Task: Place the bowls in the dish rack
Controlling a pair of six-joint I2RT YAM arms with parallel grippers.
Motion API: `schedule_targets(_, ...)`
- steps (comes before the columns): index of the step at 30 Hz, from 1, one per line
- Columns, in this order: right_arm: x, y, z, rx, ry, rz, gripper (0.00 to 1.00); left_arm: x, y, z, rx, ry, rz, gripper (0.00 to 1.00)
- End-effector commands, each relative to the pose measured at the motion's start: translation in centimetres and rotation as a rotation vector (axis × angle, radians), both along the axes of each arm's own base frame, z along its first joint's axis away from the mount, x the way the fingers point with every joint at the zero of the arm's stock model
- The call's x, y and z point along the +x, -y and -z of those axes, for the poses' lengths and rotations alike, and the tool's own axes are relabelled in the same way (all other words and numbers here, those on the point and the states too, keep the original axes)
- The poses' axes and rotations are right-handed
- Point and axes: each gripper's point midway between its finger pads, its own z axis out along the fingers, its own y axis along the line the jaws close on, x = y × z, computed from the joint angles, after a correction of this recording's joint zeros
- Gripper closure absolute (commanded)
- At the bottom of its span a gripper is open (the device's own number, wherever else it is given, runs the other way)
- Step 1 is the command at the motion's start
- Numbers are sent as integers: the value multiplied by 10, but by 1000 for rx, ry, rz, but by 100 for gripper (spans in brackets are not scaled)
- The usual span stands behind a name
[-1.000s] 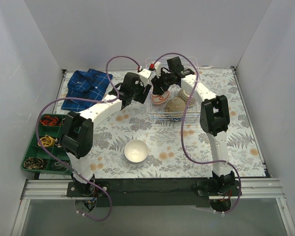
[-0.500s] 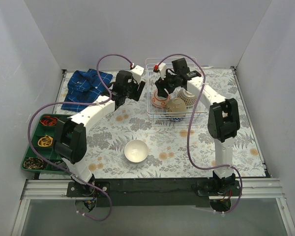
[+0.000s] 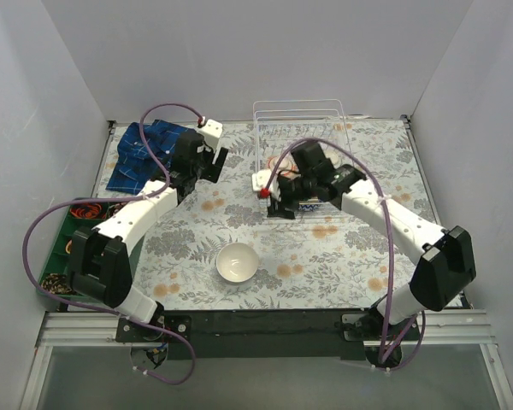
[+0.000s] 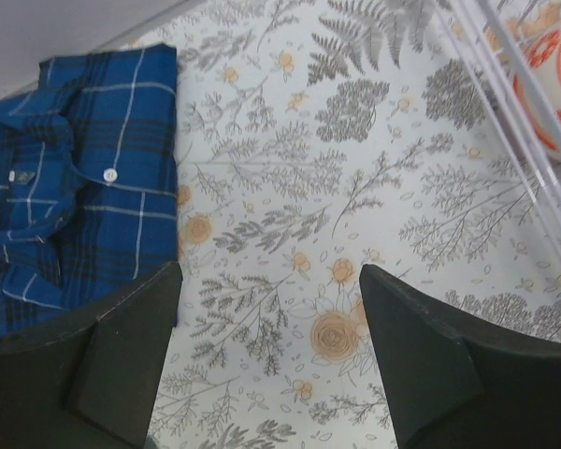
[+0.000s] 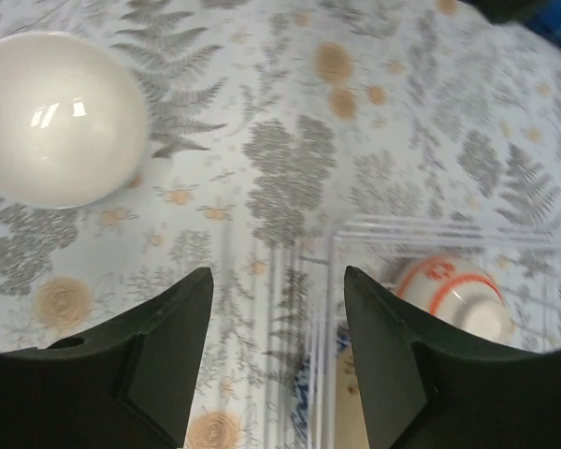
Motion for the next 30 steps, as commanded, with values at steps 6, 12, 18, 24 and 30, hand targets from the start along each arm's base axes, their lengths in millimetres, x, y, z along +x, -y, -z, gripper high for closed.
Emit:
schedule_targets(6,-113,-27,73,-118,62,-482,36,-14,-52,33,-61,-87,-148,23)
schedule_targets(12,-147,-48,91,-141,96,-659,40,-28,-79,34,-40,-81,-195,24)
schedule_targets(18,-162,-69,105,-187,76,-742,49,-36,-83,27,-51,-75,-198,24)
schedule_targets(24,-169,-72,120,-250,50,-778,53,-38,-81,26,-69,-72,-189,24)
schedule_targets(30,-171,-66,127,-304,-1,-767,63,-39,-78,28,-100,-76,-186,24)
